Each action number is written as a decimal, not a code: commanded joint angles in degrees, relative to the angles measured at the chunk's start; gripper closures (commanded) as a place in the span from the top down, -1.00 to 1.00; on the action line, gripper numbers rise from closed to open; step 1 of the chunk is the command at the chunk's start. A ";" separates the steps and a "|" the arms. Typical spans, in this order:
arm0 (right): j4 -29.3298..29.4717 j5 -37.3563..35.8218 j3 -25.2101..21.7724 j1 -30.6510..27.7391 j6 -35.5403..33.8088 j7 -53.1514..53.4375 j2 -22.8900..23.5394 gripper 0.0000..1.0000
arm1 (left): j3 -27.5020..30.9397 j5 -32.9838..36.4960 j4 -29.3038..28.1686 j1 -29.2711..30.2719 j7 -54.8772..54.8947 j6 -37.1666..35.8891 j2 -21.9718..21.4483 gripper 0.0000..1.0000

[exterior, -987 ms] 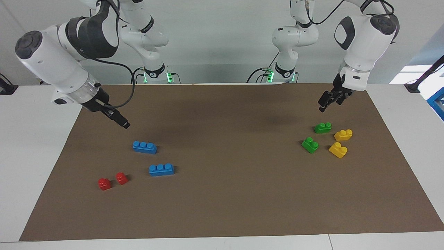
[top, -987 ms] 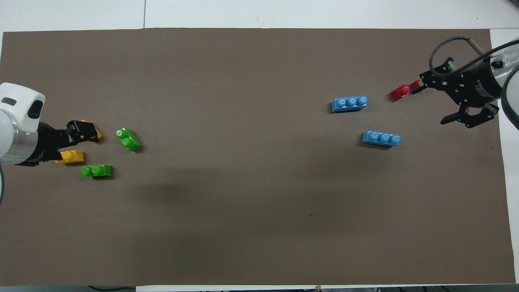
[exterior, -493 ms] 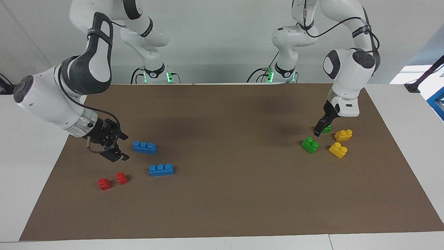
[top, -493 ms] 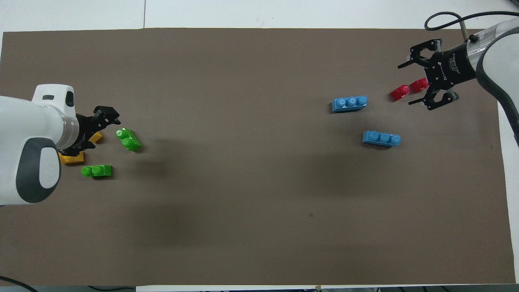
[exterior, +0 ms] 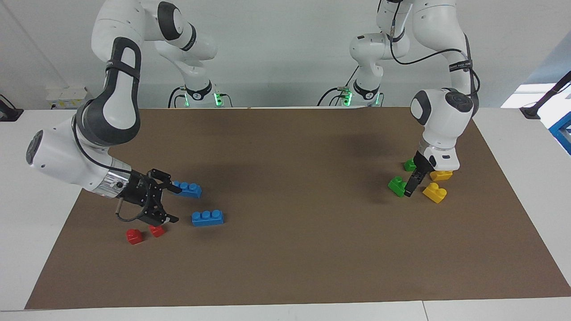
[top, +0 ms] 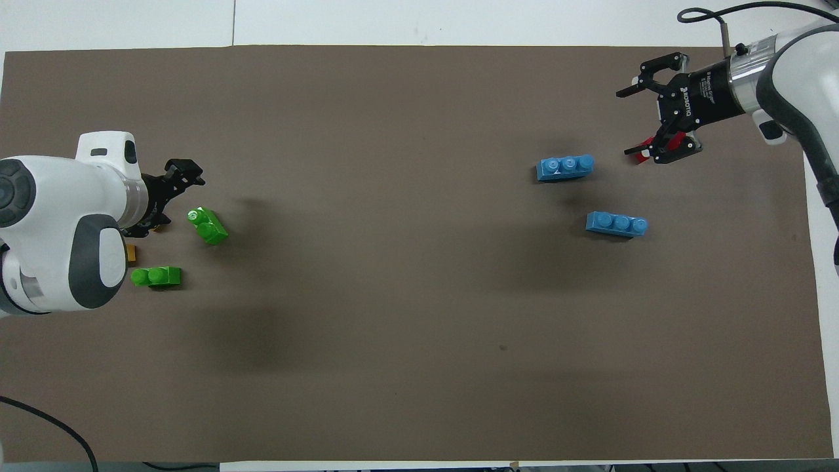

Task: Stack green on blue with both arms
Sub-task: 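Reach the left gripper to the green brick while the right gripper reaches the blue brick, then grasp the green brick with the left gripper and lift it, then lift the blue brick with the right gripper toward the table center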

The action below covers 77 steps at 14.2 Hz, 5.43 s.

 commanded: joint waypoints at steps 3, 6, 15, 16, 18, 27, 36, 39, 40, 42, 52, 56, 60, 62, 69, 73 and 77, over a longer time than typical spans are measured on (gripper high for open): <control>1.68 3.21 0.67 -0.62 1.29 0.32 3.33 1.00 | 0.04 0.16 0.21 0.37 -3.91 1.89 2.73 1.00; 1.16 3.30 0.67 -0.62 3.40 -3.02 4.22 1.00 | 0.04 0.16 -1.62 0.11 -7.51 1.28 3.43 1.00; -3.50 2.25 0.41 -0.53 8.23 -7.59 4.13 1.00 | -0.13 0.16 1.09 0.54 -8.13 -4.08 5.28 1.00; -4.46 2.25 0.41 -0.45 9.46 -8.03 4.13 1.00 | -0.13 0.16 1.70 0.54 -7.78 -4.87 5.63 1.00; -5.96 1.55 0.41 -0.27 11.74 -8.56 4.13 1.00 | -0.22 0.25 4.68 0.54 -7.26 -8.54 7.11 1.00; -11.93 1.55 0.67 0.52 14.57 -8.56 2.73 1.00 | -0.40 -2.29 9.44 1.86 -1.03 -13.75 10.02 0.98; -16.16 1.55 0.67 0.70 14.74 -9.09 1.05 1.00 | -0.31 -4.68 8.91 1.16 2.15 -13.93 9.94 0.94; -18.35 1.63 0.67 1.84 18.16 -9.09 0.53 1.00 | -0.31 -4.68 9.18 1.16 2.68 -13.75 9.94 0.80; -18.71 1.63 0.67 1.93 18.78 -9.09 0.52 1.00 | -0.22 -4.68 9.35 1.16 3.11 -13.93 9.94 0.79; -18.80 1.55 0.58 2.28 19.40 -9.09 0.70 1.00 | -0.22 -4.68 9.35 1.16 3.73 -13.67 9.94 0.75; -18.71 1.55 0.58 1.93 20.28 -10.93 0.96 1.00 | -0.22 -4.59 9.00 1.33 9.01 -13.93 9.59 -1.00; -18.80 1.63 0.58 2.28 20.28 -10.85 0.96 0.97 | -0.22 -4.85 9.35 1.07 7.78 -14.54 7.23 -1.00; -19.15 1.63 0.58 2.45 20.63 -11.11 0.88 0.75 | -0.48 -4.94 12.50 -0.41 0.77 -21.11 2.21 -1.00; -19.15 1.63 0.58 2.45 20.63 -11.46 0.88 0.53 | -0.40 -4.94 17.15 -2.43 -6.16 -26.38 1.68 -1.00; -18.89 0.06 0.41 2.36 19.40 -17.52 0.79 -1.00 | -0.75 -3.97 22.01 -10.52 -41.24 -31.42 -2.27 -1.00; -14.42 -0.83 0.58 2.45 13.80 -13.07 0.70 -1.00 | -0.92 -4.06 21.92 -13.51 -48.46 -32.56 -3.33 -1.00; -11.95 1.09 1.37 7.37 12.89 2.13 -1.58 -1.00 | -1.01 -4.06 21.92 -14.57 -52.42 -32.47 -3.33 -1.00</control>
